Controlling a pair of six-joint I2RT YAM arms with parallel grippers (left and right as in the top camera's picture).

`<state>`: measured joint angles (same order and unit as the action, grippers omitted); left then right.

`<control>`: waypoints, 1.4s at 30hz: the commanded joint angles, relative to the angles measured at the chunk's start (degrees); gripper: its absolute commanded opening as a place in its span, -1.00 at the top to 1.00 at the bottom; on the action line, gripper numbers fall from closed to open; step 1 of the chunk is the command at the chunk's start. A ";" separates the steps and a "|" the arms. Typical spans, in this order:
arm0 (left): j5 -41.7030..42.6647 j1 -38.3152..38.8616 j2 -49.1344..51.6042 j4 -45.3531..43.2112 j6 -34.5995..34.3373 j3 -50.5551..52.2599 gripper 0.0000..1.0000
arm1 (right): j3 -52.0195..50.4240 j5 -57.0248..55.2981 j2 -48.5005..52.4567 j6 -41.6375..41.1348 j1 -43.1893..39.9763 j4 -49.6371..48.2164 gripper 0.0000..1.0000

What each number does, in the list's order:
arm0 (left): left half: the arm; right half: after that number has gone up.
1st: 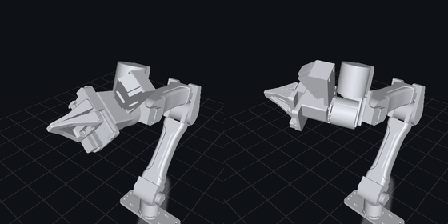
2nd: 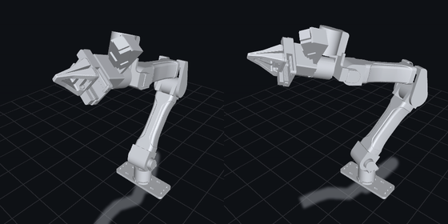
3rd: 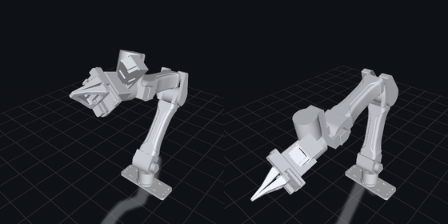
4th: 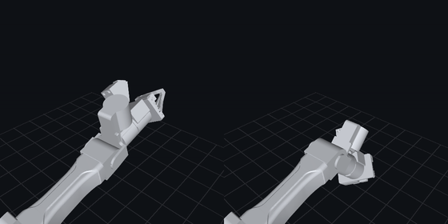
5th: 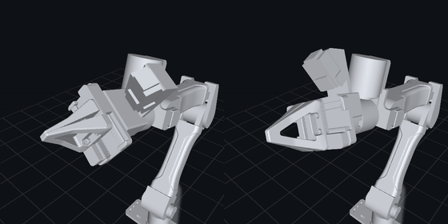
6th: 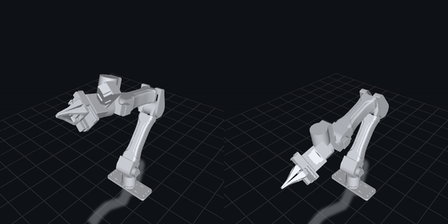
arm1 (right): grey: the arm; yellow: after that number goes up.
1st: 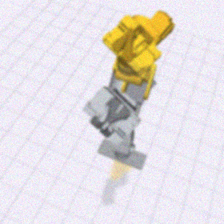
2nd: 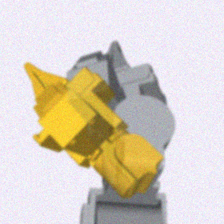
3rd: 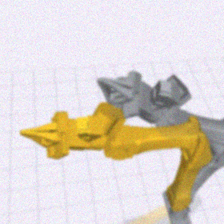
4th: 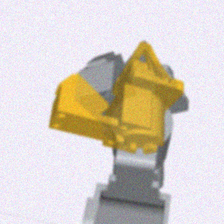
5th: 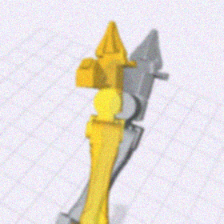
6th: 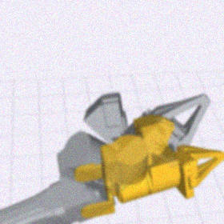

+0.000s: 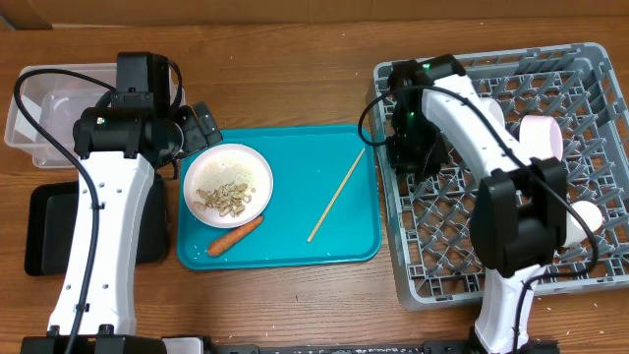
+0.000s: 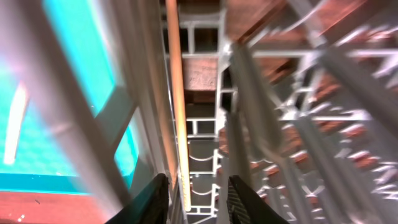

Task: Sort waste into correct bins and load items into the dishwasher
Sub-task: 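Lay the chopstick in the rack and release it, then reach right gripper to the second chopstick on the tray and grasp it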

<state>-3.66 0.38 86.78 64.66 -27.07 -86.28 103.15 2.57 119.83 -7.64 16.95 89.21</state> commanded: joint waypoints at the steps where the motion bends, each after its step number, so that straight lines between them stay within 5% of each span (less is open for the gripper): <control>1: 0.09 -0.09 0.22 -0.22 0.26 -0.87 -1.00 | 6.21 -1.03 -8.52 -1.27 -0.70 -0.87 0.28; 17: 0.13 -0.09 0.22 0.13 1.36 -0.87 -1.00 | 4.02 -0.17 -27.78 -19.41 3.63 4.33 0.12; 20: 0.11 -0.09 0.22 0.07 1.33 -0.87 -1.00 | 0.02 5.03 -28.74 -20.70 8.70 -4.15 -0.21; 26: 0.11 -0.09 0.22 0.02 1.33 -0.87 -1.00 | -11.93 0.13 -24.72 -26.16 18.32 -20.17 -0.29; 31: 0.13 -0.09 0.22 -0.02 1.33 -0.87 -1.00 | -16.63 -3.82 -19.06 -27.58 18.51 -32.15 -0.40; 42: 0.31 -0.09 0.22 0.02 1.33 -0.87 -1.00 | -16.70 -3.78 -4.94 -29.92 18.14 -36.65 -0.40</control>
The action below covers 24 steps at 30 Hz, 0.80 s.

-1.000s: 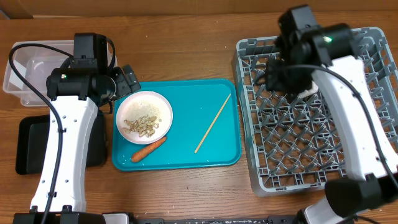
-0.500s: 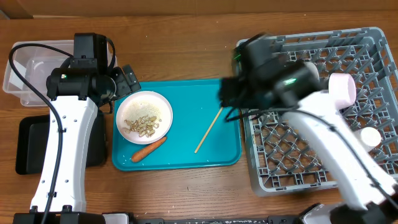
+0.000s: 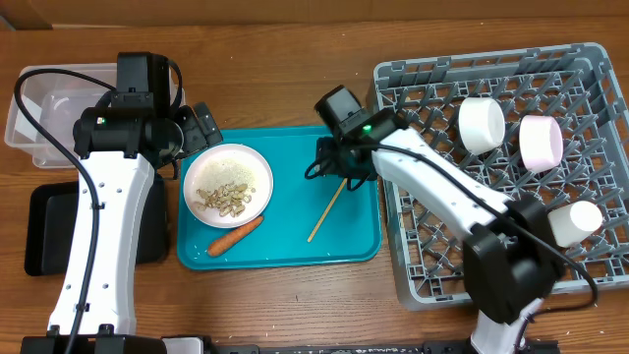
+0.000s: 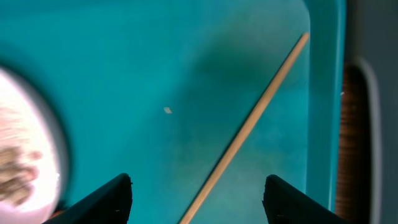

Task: Sort waste into correct bins and load items into the dishwasher
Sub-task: 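Reach right gripper to the second chopstick on the tray and grasp it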

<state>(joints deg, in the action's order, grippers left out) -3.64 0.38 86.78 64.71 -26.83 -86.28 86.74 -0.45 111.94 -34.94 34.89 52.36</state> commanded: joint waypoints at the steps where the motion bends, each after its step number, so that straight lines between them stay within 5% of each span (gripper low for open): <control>1: 0.28 -0.09 0.22 0.00 1.09 -0.87 -1.00 | -0.28 -0.74 3.87 -3.34 0.20 0.46 -0.40; 8: 0.28 -0.09 0.22 -0.02 1.09 -0.87 -1.00 | -0.28 1.81 9.79 -3.67 0.24 0.83 -0.26; 14: 0.28 -0.09 0.22 -0.04 1.09 -0.87 -1.00 | -0.28 1.79 11.63 -3.67 0.31 2.69 0.28; 24: 0.28 -0.09 0.22 -0.09 1.09 -0.87 -1.00 | -0.22 1.81 11.63 -3.63 0.28 4.48 0.63</control>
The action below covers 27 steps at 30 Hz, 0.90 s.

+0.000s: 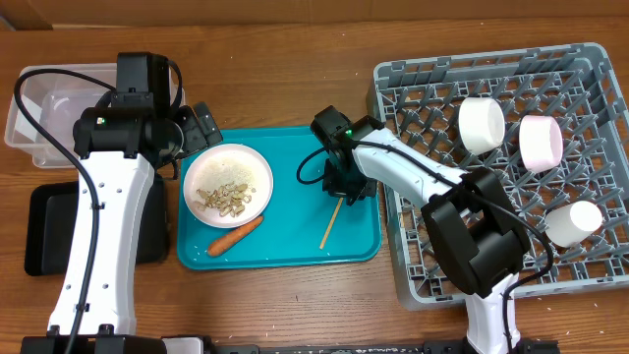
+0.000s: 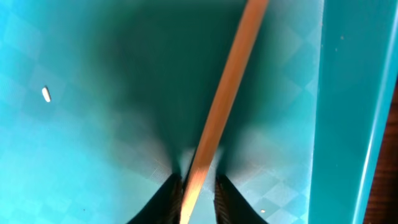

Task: Sort waste into correct bins and load items into the dishwasher
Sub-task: 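Reach right gripper to the second chopstick on the tray and grasp it, then carry the chopstick to the rack's left edge and release it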

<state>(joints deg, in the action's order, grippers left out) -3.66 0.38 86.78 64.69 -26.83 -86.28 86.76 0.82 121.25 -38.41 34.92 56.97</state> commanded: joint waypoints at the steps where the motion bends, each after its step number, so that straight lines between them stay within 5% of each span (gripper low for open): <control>1: 0.31 -0.09 0.22 -0.07 1.09 -0.87 -1.00 | -0.17 0.55 2.32 -0.04 0.26 -0.13 0.66; 6: 0.31 -0.09 0.22 -0.02 1.09 -0.87 -1.00 | 0.39 0.57 2.29 2.84 0.11 -0.07 0.92; 13: 0.33 -0.09 0.22 0.00 1.09 -0.87 -1.00 | 4.02 0.55 0.96 6.25 -0.59 4.26 0.92; 27: 0.31 -0.09 0.22 0.02 1.11 -0.87 -1.00 | 23.85 -0.85 -12.46 27.91 -13.14 27.36 0.92</control>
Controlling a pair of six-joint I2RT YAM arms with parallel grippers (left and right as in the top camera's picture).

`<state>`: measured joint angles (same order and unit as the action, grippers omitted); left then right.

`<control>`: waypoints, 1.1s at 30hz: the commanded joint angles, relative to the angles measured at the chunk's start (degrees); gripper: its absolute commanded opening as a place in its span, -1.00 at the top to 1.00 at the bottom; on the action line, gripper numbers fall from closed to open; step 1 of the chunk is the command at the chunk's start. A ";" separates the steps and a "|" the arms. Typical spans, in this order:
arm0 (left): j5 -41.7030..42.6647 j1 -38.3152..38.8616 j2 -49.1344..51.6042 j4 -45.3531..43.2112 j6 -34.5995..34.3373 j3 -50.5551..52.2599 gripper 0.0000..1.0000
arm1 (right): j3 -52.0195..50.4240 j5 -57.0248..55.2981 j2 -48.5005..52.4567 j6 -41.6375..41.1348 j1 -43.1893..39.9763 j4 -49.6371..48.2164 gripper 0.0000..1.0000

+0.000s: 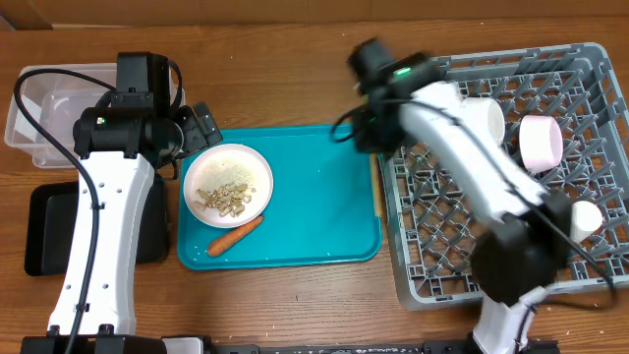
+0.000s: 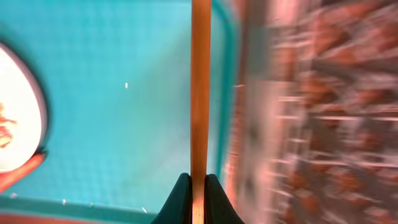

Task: Sort waste into correct bins and load items into the dishwasher
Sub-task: 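Carry the chopstick to the rack's left edge and release it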

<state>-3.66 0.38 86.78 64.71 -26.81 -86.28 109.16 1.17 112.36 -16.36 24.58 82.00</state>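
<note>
A wooden chopstick (image 2: 200, 93) is pinched between the jaws of my right gripper (image 2: 199, 186), which is shut on its lower end. In the overhead view the chopstick (image 1: 375, 192) hangs along the right edge of the teal tray (image 1: 314, 246), beside the grey dish rack (image 1: 432, 265), with the right gripper (image 1: 371, 138) blurred above it. A white plate (image 1: 251, 157) with food scraps and a carrot (image 1: 234, 236) lie on the tray's left side. My left gripper (image 1: 203, 122) sits open at the plate's upper left rim.
Two white cups (image 1: 482, 123) (image 1: 585, 218) and a pink cup (image 1: 541, 141) stand in the rack. A clear bin (image 1: 49, 98) and a black bin (image 1: 39, 226) are at the far left. The rack (image 2: 311, 124) is blurred in the wrist view.
My right gripper was down on the tray, closed around the chopstick. Now it holds the chopstick lifted, at the tray's right edge next to the rack. The left arm is unchanged.
My right gripper was inside the rack's left side beside one chopstick. Then it stood open over the tray above the remaining chopstick. Then it was shut on that chopstick on the tray, and now carries it at the rack's edge. The left arm stayed still.
</note>
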 commanded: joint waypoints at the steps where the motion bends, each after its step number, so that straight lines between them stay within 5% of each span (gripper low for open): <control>1: 0.31 -0.09 0.22 -0.02 1.09 -0.87 -1.00 | 1.44 -1.29 -3.69 6.67 -4.13 4.39 0.92; 8: 0.31 -0.09 0.22 -0.07 1.09 -0.87 -1.00 | -4.90 -0.52 -3.58 9.16 -8.66 9.99 0.92; 20: 0.31 -0.09 0.22 -0.24 1.07 -0.87 -1.00 | -22.69 1.49 -3.58 8.94 -6.71 -3.04 0.89; 26: 0.31 -0.09 0.22 -0.24 1.07 -0.87 -1.00 | -23.41 1.25 -3.72 9.14 -6.71 -5.33 0.25; 33: 0.33 -0.09 0.22 0.55 1.07 -0.87 -1.00 | -15.56 1.33 -4.92 8.61 -6.75 -2.75 0.21</control>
<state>-3.66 0.38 86.78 64.79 -26.81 -86.28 87.96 3.40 108.60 -7.46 18.04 78.83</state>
